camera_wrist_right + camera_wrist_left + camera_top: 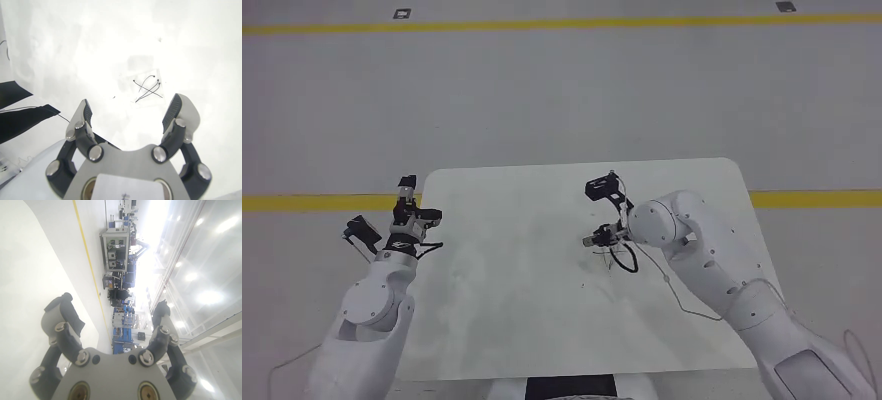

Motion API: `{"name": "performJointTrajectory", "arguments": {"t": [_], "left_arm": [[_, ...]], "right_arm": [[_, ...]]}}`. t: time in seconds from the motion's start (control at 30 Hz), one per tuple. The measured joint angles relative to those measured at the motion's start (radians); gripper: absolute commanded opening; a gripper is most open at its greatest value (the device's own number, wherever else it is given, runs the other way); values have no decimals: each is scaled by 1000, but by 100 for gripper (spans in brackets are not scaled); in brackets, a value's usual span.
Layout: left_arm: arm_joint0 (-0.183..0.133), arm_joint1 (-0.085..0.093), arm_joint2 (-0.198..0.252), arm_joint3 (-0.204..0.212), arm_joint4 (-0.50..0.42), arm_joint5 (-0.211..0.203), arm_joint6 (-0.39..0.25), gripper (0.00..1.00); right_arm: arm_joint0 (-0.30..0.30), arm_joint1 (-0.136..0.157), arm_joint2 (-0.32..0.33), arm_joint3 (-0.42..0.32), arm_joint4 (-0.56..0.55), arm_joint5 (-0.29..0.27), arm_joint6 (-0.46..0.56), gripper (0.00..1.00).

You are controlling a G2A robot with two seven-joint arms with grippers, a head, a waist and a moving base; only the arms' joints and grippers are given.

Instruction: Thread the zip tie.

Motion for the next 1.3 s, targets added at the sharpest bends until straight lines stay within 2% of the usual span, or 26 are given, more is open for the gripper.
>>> {"name": "performJointTrajectory", "arguments": {"t": [0.07,0.23,0.63,0.7,0.97,1.3], "left_arm": [[0,0,0,0,0,0,0,100],[0,0,0,0,0,0,0,100],[0,0,0,0,0,0,0,100],[0,0,0,0,0,0,0,100],[0,0,0,0,0,0,0,100],[0,0,0,0,0,0,0,100]], "right_arm": [[24,-14,-26,47,9,64,17,100],[54,-43,-26,143,63,63,20,100],[52,-45,-25,144,68,62,19,100],[47,-50,-46,148,65,48,4,100],[89,-87,-120,230,71,64,-20,100],[92,-89,-123,235,72,63,-22,100]]}}
